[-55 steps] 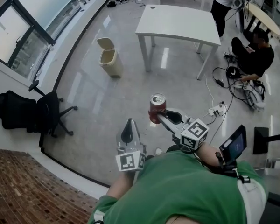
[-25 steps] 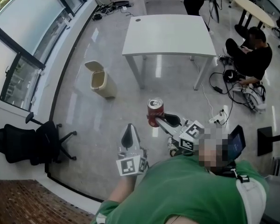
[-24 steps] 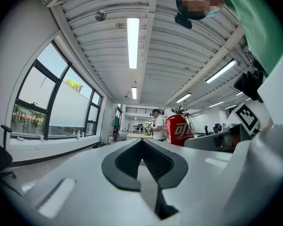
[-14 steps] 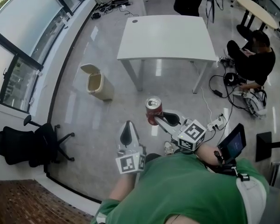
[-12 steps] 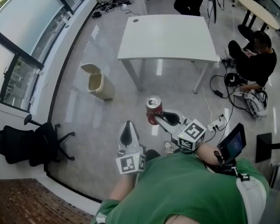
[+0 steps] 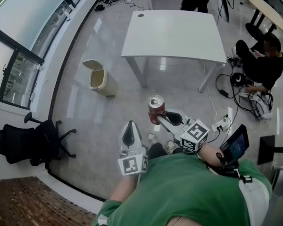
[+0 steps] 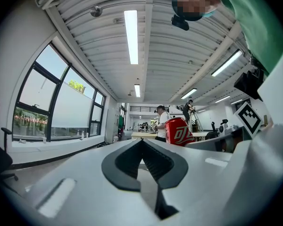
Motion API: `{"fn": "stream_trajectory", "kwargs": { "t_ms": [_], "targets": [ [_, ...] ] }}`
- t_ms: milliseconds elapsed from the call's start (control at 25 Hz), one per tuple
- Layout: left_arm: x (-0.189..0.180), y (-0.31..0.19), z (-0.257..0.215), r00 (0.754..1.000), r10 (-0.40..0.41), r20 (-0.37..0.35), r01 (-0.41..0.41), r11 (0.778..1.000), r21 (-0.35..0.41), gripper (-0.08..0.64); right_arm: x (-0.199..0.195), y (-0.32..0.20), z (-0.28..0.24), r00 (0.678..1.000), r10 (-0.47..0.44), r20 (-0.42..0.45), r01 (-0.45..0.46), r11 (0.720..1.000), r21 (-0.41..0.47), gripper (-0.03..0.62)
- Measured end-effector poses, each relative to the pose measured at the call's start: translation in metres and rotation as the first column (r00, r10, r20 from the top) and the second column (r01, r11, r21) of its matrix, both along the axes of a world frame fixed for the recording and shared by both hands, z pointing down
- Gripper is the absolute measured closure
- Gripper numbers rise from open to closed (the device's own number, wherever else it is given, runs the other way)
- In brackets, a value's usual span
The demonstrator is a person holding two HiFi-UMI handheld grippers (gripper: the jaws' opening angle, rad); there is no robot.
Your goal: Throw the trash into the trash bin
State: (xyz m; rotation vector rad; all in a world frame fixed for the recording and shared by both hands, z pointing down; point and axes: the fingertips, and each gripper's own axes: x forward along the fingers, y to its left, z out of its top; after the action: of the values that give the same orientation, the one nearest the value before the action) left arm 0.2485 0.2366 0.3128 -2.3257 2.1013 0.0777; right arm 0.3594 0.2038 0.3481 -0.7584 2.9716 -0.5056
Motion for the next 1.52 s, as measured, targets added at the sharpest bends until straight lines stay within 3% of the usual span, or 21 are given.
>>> {"fn": "stream_trajectory", "kwargs": {
  "t_ms": [240,560,920,1280,1520],
  "targets": [
    [-0.023,-0.031,-0.001,1.000,0.012,-0.004,-0.011,1.000,0.003,0.554,-0.016,-0.029,-0.006,0.999,0.028,-0.020,-0.028,1.000,0.010,0.525],
    [-0.061,-0.076,-0.012,0.994,0.021,0.111,-0.027,0.998,0.053,0.554,-0.053,-0.069,-0.019,0.998,0.050,-0.033,-0.048,0.998,0.047,0.525],
    [-0.098,-0.106,-0.014,0.988,0.051,0.143,-0.062,0.995,0.078,0.554,-0.100,-0.103,-0.020,0.998,0.064,-0.002,-0.064,0.996,0.067,0.525],
    [-0.122,-0.120,0.008,0.993,-0.005,0.114,0.003,1.000,0.017,0.554,-0.122,-0.128,-0.007,1.000,0.015,-0.021,-0.015,0.999,0.037,0.525],
    [-0.151,-0.149,0.012,0.991,-0.095,0.094,0.094,0.996,0.006,0.554,-0.144,-0.172,-0.001,0.998,-0.056,-0.024,0.056,0.998,0.021,0.525]
  ]
}}
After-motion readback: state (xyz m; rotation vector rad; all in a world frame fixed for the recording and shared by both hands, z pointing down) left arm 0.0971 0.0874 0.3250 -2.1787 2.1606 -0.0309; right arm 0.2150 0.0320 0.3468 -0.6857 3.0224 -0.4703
